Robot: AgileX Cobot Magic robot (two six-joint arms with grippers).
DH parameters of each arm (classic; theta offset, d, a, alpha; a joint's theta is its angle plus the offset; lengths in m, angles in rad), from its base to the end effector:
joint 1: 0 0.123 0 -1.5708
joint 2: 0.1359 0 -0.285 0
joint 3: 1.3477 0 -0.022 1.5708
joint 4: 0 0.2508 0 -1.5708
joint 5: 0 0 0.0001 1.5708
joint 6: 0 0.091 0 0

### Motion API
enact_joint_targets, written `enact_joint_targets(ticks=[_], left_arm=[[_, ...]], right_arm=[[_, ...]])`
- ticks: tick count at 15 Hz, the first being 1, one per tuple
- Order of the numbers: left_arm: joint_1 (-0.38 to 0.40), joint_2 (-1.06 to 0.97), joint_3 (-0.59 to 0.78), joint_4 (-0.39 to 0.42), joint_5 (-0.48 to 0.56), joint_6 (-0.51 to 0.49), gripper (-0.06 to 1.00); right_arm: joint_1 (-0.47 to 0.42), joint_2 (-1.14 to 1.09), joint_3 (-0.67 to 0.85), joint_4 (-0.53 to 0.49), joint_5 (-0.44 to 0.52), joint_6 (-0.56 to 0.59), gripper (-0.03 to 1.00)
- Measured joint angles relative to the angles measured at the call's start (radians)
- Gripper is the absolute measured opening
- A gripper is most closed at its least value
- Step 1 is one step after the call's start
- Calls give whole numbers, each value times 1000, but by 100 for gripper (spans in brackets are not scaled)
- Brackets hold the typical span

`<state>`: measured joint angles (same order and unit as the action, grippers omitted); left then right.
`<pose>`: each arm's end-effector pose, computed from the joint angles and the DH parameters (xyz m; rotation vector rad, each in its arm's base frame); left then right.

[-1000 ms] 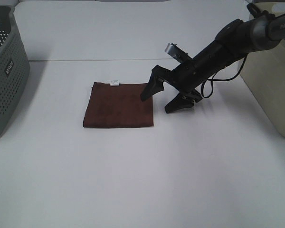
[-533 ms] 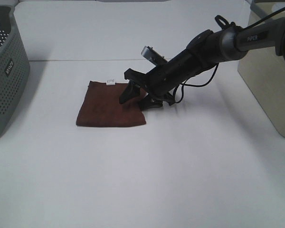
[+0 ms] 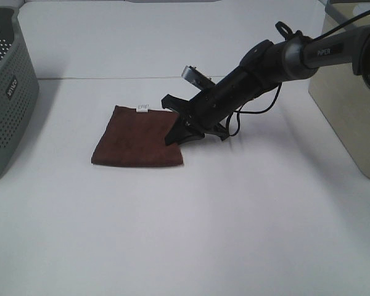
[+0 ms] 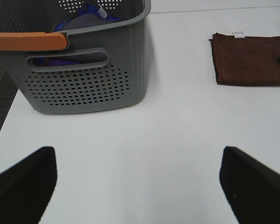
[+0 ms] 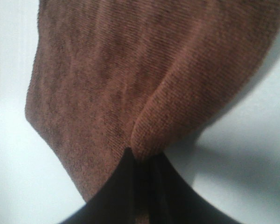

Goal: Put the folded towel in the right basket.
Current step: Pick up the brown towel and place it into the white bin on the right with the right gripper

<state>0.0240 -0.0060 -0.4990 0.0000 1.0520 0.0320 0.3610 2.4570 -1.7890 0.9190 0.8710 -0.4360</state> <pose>-0.0053 -0.0001 0.2777 0.0081 2.0308 0.0353 0.4395 0.2251 0.0850 -0.3105 2.7961 1.0655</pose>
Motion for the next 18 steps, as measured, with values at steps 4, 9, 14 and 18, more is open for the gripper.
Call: enact_joint_targets(ticks=[4,9,14,18], left_arm=[[0,0,0,0,0,0,88],[0,0,0,0,0,0,88],[0,0,0,0,0,0,88],[0,0,0,0,0,0,88]], right_arm=[[0,-162,-80,-314,126,136,5],[0,-312,-209,-601,320,234,5],[-7,-377,-323,-936,344,334,5],[-144,-427,-324,-925,344,352,5]])
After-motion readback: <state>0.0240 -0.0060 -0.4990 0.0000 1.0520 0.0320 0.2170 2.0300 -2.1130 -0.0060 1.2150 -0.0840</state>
